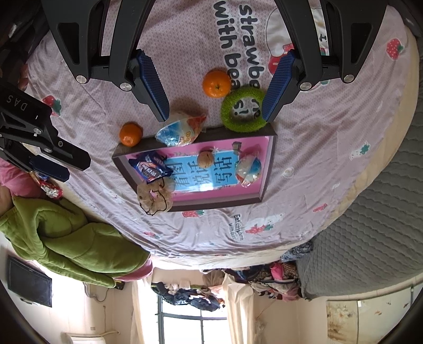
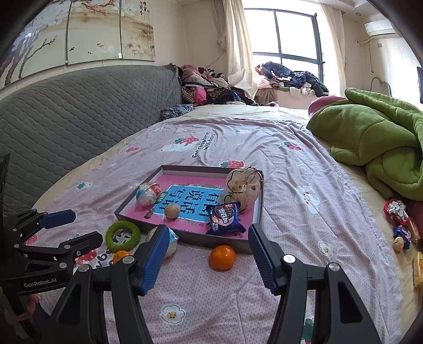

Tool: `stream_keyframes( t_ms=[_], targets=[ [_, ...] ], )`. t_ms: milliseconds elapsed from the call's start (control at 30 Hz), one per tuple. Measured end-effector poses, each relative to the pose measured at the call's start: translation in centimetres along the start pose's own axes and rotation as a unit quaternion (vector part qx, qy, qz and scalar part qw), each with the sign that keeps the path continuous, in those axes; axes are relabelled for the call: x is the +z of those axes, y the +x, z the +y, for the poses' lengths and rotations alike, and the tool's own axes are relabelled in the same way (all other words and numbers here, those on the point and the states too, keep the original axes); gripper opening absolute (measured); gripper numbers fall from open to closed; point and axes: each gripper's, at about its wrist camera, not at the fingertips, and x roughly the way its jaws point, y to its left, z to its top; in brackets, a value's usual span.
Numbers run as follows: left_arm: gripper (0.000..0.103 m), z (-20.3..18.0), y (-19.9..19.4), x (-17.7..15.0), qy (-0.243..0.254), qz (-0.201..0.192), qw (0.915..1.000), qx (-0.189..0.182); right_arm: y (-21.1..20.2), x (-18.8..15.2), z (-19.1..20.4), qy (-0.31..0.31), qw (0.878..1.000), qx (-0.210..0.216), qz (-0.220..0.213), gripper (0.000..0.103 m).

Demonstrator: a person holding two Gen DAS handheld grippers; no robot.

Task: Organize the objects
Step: 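Withdraw both tools from the tray back toward the oranges on the sheet, then move left tool toward an orange while right tool approaches another orange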

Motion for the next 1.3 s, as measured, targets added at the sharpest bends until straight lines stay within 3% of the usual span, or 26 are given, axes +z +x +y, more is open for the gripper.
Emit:
stream_keyframes(
  t_ms=[1300],
  targets=[
    [0.074,0.9,4.4,-5.6,-0.007,0.071,0.9974,0.007,4.4,-3.9,-0.5,-0.001,0.996,-0.006,0.088,0.061]
  ],
)
